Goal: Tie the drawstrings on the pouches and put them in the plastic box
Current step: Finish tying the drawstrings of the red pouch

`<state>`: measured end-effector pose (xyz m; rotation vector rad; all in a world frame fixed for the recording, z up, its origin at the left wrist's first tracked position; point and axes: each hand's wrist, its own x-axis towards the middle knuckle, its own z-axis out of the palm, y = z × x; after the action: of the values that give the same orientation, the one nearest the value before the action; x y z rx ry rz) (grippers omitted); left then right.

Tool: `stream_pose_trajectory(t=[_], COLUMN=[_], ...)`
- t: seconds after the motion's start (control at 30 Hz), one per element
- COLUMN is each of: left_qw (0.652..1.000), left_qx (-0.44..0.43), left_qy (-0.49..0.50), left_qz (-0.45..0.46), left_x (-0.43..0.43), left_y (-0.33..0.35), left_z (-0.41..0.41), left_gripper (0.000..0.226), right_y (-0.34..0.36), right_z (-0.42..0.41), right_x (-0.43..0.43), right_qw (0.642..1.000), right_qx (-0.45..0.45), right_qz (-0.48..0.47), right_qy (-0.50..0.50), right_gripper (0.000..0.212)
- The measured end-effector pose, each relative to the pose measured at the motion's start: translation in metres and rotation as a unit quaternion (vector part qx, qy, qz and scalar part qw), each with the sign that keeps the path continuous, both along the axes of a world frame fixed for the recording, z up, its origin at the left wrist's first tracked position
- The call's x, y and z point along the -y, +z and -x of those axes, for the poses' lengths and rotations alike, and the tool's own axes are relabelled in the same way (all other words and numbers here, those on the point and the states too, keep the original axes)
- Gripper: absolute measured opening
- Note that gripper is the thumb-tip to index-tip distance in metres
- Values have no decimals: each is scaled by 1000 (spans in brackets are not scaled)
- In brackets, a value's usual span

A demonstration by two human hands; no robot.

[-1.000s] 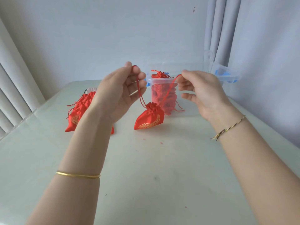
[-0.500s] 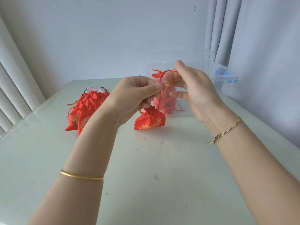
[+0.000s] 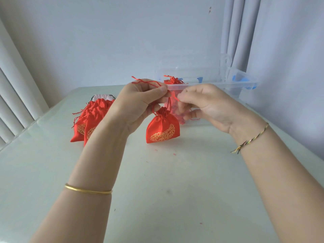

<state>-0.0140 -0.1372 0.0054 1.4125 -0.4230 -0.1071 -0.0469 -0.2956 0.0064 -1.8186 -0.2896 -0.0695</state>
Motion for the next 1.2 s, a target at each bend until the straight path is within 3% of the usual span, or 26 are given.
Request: stream_pose_trajectory(t=[0.1, 0.27, 0.4, 0.5, 0.63, 0.8, 1.03, 1.2], left_qw=[1000, 996, 982, 957, 891, 849, 888, 948], left_qx=[23, 65, 149, 241, 383, 452, 387, 256], left_qy=[8, 2, -25, -16, 84, 162, 162, 121], left_qz=[-12, -65, -113, -162, -228, -220, -187, -147], left_x=[1, 2, 2, 5, 8, 10, 7, 3], left_y=[0, 0, 1, 0, -7, -12, -14, -15], left_z=[1, 4, 8, 9, 5, 2, -2, -6], left_gripper=[13, 18, 22, 26, 32, 31, 20, 16], right_y=[0, 1, -3, -9, -17, -16, -16, -17], right_z=[1, 4, -6, -12, -15, -15, -18, -22], right_x=[5, 14, 17, 11, 4, 6, 9, 19], right_qw=[995, 988, 999, 993, 991, 981, 976, 974], right_qx=[-31, -56, -19, -19, -53, -96, -95, -79], right_qz=[92, 132, -19, -114, -109, -135, -184, -212], right_qy=[26, 49, -19, 11, 58, 104, 67, -14], right_gripper=[31, 27, 20, 26, 22, 21, 29, 38])
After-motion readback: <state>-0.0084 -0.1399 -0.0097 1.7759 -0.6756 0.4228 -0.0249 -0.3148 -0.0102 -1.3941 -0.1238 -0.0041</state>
